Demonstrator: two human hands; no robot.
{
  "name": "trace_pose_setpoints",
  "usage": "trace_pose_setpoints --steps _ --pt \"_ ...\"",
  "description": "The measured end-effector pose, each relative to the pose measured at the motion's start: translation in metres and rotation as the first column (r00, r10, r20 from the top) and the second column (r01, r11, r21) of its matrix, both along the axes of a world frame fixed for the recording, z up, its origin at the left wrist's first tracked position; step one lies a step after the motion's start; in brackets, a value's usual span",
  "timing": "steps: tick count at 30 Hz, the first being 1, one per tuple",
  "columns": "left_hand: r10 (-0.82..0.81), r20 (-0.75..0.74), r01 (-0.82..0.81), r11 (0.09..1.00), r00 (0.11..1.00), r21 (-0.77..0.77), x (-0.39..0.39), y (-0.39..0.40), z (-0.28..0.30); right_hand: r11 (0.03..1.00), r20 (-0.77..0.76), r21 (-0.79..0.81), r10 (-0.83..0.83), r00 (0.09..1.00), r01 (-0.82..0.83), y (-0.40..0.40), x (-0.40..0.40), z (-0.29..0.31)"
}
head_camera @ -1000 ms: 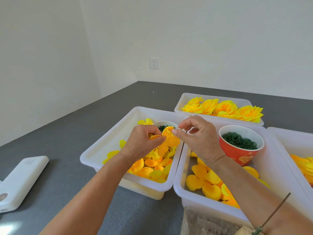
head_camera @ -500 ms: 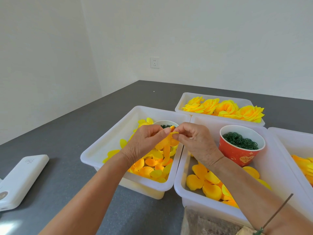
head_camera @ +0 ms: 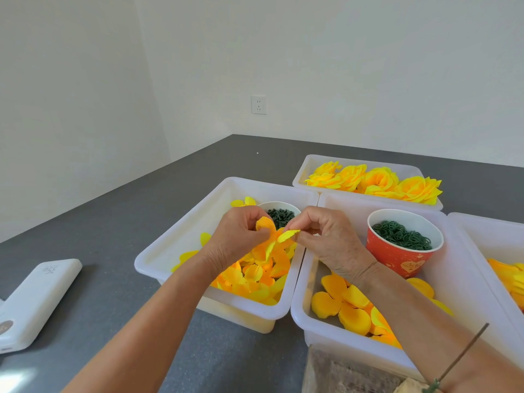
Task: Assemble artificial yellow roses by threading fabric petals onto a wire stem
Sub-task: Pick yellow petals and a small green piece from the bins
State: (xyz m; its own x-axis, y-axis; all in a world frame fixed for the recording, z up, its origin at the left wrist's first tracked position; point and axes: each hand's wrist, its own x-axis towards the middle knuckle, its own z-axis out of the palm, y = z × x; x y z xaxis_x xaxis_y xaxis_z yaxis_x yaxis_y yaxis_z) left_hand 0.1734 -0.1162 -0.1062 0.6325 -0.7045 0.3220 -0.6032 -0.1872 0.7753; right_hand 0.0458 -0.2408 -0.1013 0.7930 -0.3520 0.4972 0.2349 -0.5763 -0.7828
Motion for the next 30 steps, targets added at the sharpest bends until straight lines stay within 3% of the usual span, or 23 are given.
trace_pose_setpoints --steps 8,12,14,18,20,22,23,25,26,30 --pt "0.255 0.141 -0.268 0.96 0.956 0.077 0.013 -0.001 -0.005 0.98 0.097 0.142 -0.151 0.984 0.136 -0.004 -0.001 0.003" --pt "0.283 0.15 -0.31 0.928 0.947 0.206 0.016 -0.002 -0.008 0.961 0.089 0.235 -0.167 0.982 0.142 -0.007 -0.002 0.002" --pt "0.274 0.125 -0.3 0.897 0.954 0.323 0.015 -0.002 -0.008 0.953 0.064 0.249 -0.195 0.979 0.174 -0.008 -0.001 0.002" --pt "0.092 0.087 -0.125 0.814 0.992 0.566 0.012 -0.002 -0.011 0.944 0.004 0.233 -0.24 0.971 0.233 -0.011 0.001 0.0" --pt "0.061 0.138 -0.122 0.86 0.989 0.495 0.013 -0.002 -0.012 0.944 -0.021 0.218 -0.251 0.968 0.249 -0.011 0.002 -0.002" --pt "0.131 0.2 -0.179 0.953 0.971 0.244 0.01 -0.002 -0.008 0.941 -0.035 0.206 -0.268 0.963 0.27 -0.012 0.002 -0.003" --pt "0.142 0.138 -0.153 0.985 0.98 0.074 0.008 -0.002 -0.006 0.939 -0.037 0.201 -0.279 0.96 0.281 -0.013 0.003 -0.004" --pt "0.001 -0.083 -0.014 0.987 0.997 -0.157 0.0 -0.002 0.001 0.936 -0.042 0.175 -0.302 0.952 0.305 -0.014 0.003 -0.006" --pt "-0.08 -0.156 0.051 0.983 0.985 -0.179 -0.003 -0.002 0.003 0.936 -0.042 0.162 -0.309 0.95 0.312 -0.013 0.003 -0.007" --pt "-0.23 -0.12 0.226 0.973 0.966 -0.042 -0.008 -0.002 0.006 0.966 -0.04 0.185 -0.177 0.983 0.181 -0.009 0.003 -0.008"
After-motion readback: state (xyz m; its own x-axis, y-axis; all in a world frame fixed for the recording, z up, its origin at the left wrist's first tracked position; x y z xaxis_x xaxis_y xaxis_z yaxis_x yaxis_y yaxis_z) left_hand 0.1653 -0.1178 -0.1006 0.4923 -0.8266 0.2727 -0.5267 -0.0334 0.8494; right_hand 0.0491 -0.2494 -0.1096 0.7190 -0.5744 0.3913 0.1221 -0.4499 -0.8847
